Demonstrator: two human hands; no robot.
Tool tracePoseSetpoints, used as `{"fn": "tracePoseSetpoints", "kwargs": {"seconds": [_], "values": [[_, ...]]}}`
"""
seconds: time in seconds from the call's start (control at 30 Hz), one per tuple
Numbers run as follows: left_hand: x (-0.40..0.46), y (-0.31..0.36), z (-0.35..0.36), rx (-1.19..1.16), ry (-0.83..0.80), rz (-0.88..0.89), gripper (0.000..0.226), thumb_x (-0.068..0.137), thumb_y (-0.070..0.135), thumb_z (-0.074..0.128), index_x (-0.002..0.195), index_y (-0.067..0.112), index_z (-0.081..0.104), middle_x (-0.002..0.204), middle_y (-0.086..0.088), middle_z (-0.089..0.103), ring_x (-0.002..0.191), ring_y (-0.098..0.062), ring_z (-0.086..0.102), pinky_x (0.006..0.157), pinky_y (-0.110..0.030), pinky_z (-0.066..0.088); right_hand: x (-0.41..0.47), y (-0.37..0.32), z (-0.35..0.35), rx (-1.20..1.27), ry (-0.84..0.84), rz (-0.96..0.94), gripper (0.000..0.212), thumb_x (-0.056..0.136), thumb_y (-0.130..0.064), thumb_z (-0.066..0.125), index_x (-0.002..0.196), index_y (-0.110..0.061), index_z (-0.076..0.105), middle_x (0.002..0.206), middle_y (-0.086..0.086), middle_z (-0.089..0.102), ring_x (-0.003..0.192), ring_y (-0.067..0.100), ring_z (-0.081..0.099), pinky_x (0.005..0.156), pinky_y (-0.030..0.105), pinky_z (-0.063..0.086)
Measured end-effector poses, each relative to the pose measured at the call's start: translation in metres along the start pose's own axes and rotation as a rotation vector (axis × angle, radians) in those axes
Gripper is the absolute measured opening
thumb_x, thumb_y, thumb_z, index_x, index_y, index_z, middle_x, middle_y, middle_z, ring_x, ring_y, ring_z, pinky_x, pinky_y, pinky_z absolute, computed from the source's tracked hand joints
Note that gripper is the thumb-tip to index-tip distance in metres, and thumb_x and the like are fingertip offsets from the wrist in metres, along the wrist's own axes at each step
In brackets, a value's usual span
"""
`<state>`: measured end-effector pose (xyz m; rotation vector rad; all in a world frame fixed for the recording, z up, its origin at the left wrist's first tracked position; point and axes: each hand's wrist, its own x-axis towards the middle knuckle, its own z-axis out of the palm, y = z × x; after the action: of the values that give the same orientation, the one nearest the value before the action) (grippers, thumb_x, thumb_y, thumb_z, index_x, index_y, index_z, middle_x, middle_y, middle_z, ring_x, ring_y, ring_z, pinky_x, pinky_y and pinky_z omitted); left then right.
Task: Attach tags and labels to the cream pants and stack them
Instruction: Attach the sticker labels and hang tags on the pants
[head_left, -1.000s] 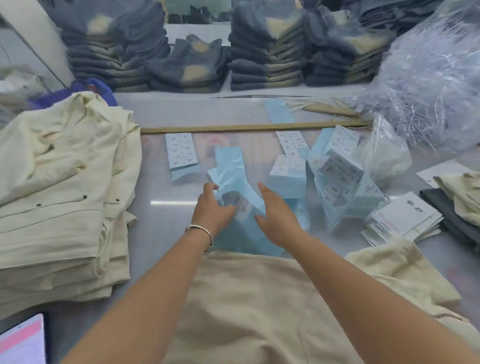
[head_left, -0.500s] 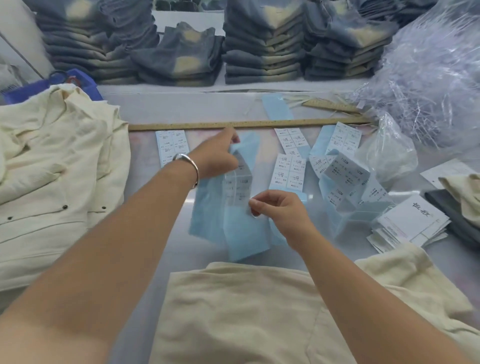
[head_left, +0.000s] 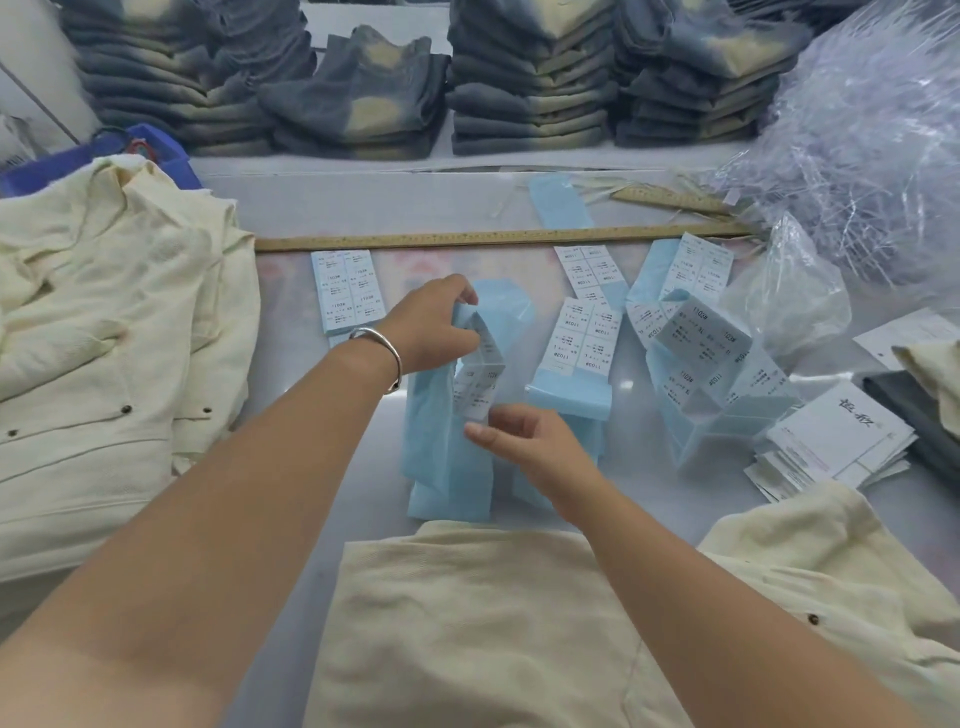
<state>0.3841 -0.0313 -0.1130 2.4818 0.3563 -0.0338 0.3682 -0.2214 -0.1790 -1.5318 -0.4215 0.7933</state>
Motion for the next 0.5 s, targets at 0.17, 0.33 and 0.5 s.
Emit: {"fn": "tracePoseSetpoints", "kwargs": {"seconds": [0.17, 0.33, 0.5], "values": [[-0.02, -0.003, 0.002, 0.298, 0.145, 0.2, 0.076, 0.077, 0.034, 0.074, 0.143, 0.02, 0.041, 0.145, -0.01, 0.038, 0.132, -0.032, 0.035, 0.11, -0.04, 0.032, 0.006, 0.001, 0.002, 0.034, 0.134, 0.008, 0.023, 0.09, 0.003, 0.058, 0.086, -0.016, 0.07, 0.069, -0.014, 0.071, 0.066, -0.001, 0.061, 0.063, 0.011, 0.045], [-0.052, -0.01, 0.027, 0.509, 0.281, 0.653, 0.021, 0.072, 0.032, 0.078, 0.088, 0.019, 0.073, 0.131, -0.009, 0.058, 0.122, -0.033, 0.048, 0.095, -0.046, 0.044, 0.009, -0.001, -0.008, 0.088, 0.178, 0.024, 0.024, 0.09, 0.002, 0.059, 0.082, -0.018, 0.069, 0.069, -0.007, 0.068, 0.067, 0.008, 0.058, 0.065, 0.019, 0.046], [-0.06, -0.017, 0.039, 0.446, 0.189, 0.503, 0.019, 0.071, 0.039, 0.082, 0.083, 0.026, 0.079, 0.134, -0.006, 0.058, 0.125, -0.035, 0.05, 0.101, -0.048, 0.042, 0.008, 0.0, -0.01, 0.044, 0.162, 0.012, 0.025, 0.09, 0.002, 0.059, 0.084, -0.019, 0.07, 0.077, 0.0, 0.067, 0.073, 0.013, 0.057, 0.068, 0.023, 0.045]]}}
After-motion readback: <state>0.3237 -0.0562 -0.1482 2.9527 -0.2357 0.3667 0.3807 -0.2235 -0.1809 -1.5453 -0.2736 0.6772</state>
